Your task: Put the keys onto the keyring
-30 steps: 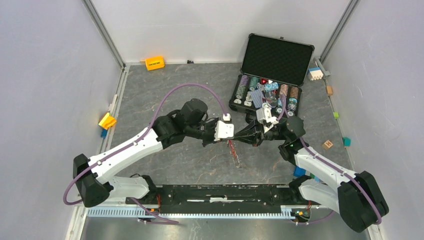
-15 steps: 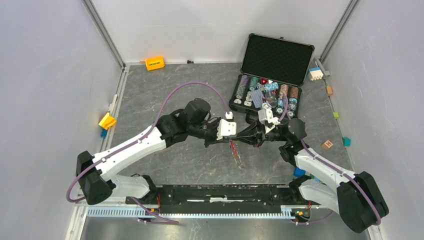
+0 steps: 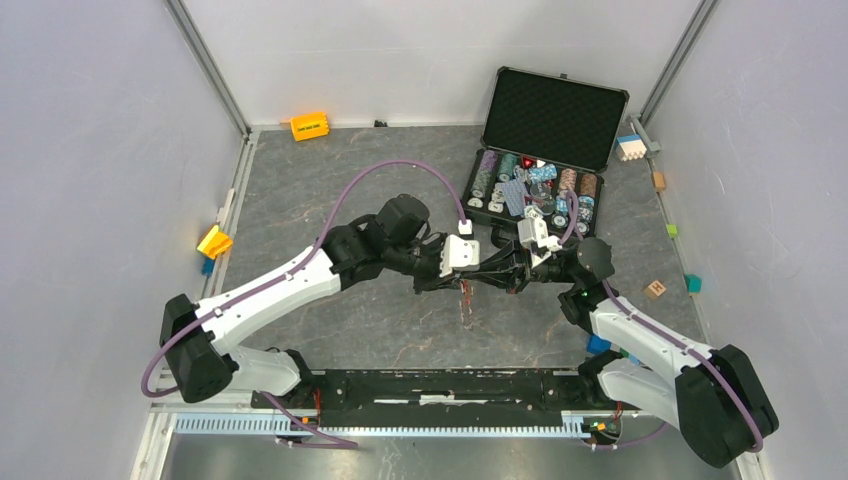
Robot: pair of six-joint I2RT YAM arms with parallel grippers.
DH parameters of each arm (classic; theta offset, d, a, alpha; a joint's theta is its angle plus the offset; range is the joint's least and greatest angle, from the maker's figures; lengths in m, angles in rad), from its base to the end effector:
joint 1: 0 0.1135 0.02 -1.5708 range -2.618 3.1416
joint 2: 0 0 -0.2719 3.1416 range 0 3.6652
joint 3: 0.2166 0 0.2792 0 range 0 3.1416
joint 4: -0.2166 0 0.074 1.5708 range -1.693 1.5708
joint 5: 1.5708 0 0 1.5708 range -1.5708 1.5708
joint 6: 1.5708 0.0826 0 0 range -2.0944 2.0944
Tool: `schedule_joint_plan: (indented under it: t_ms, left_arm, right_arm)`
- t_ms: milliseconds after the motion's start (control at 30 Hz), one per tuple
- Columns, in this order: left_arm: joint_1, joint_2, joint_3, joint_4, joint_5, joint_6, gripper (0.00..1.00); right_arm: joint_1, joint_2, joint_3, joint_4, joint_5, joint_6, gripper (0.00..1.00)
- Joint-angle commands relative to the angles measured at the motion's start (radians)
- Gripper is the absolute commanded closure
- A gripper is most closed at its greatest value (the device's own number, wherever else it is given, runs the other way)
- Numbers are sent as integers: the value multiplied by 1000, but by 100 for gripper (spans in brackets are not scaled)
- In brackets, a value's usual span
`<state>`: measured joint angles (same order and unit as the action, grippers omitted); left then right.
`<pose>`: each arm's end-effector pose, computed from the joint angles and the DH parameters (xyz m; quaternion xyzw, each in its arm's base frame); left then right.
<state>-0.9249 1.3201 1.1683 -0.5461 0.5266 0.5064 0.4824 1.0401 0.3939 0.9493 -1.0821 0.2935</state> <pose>0.1730 -0.2986 0.3015 0.6571 0.5882 -0.3155 0.3503 0.1822 0.1777 0.2654 -0.4610 0.4663 0.5436 0.5240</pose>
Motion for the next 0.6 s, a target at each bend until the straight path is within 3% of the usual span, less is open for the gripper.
schedule_joint_plan:
  t_ms: [0,200,567]
  left_arm:
    - [-1,-16,56,14,1,-17,73]
    - [5,-62,43,15,-31,3,68]
    - [6,-72,10,40,24,30,69]
  right_arm:
    - [1,-24,10,12,22,-48,100]
    - [1,-18,19,-38,28,-85,100]
    - [0,-13,23,-45,33,-82,100]
